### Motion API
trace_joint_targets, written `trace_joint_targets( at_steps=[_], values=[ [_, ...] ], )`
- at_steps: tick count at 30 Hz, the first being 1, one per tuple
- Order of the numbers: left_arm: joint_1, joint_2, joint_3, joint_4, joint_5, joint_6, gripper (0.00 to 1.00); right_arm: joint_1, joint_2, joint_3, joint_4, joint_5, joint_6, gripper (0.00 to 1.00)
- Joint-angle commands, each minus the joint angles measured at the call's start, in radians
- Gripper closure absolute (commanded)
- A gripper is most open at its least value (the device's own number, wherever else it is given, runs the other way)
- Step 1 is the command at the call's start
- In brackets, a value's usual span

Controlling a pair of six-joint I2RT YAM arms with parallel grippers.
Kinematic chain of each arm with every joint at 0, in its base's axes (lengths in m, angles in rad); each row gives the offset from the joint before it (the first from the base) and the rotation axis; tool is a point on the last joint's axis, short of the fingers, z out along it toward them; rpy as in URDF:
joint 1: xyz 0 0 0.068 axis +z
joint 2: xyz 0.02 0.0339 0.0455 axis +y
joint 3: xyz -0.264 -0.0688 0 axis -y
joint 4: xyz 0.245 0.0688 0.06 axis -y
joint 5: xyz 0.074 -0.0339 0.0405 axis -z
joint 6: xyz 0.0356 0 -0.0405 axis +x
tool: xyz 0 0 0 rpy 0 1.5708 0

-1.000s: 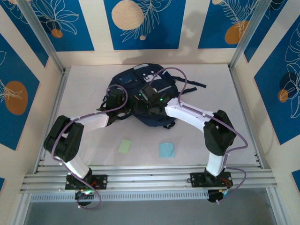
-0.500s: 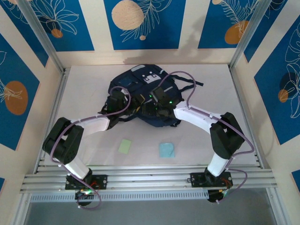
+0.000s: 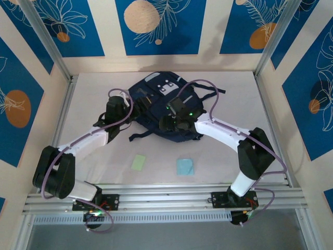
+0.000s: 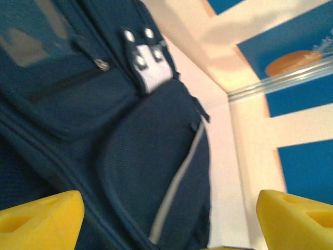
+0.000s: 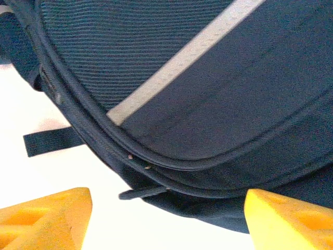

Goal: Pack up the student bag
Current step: Zip the student bag at the top-center of the table.

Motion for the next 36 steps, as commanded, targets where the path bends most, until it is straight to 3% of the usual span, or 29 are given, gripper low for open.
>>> trace_joint_targets(
  at_steps=[1,11,16,19,29,36],
  values=[
    [0.012,0.062,0.039,-0.027,-0.012,0.062,0.16,0.033,0.038,0.04,-0.05,0.015,0.022,0.23],
    [0.022,0.208,0.053,0.03,0.0,0.04,0.16,0.051,0.166,0.106,-0.147,0.141,0.004,0.3],
    [0.052,0.256,0.048,0.061,0.037,0.011,0.17,0.027,0.181,0.081,-0.13,0.102,-0.023,0.54],
    [0.056,0.265,0.051,0.071,0.048,0.001,0.17,0.013,0.193,0.062,-0.116,0.077,-0.015,0.63],
    [0.056,0.256,0.056,0.065,0.052,-0.003,0.17,0.049,0.281,0.157,-0.204,0.03,-0.038,0.59],
    [0.058,0.299,0.084,0.062,0.064,0.017,0.17,0.065,0.198,0.278,-0.344,-0.008,-0.012,0.54]
  ],
)
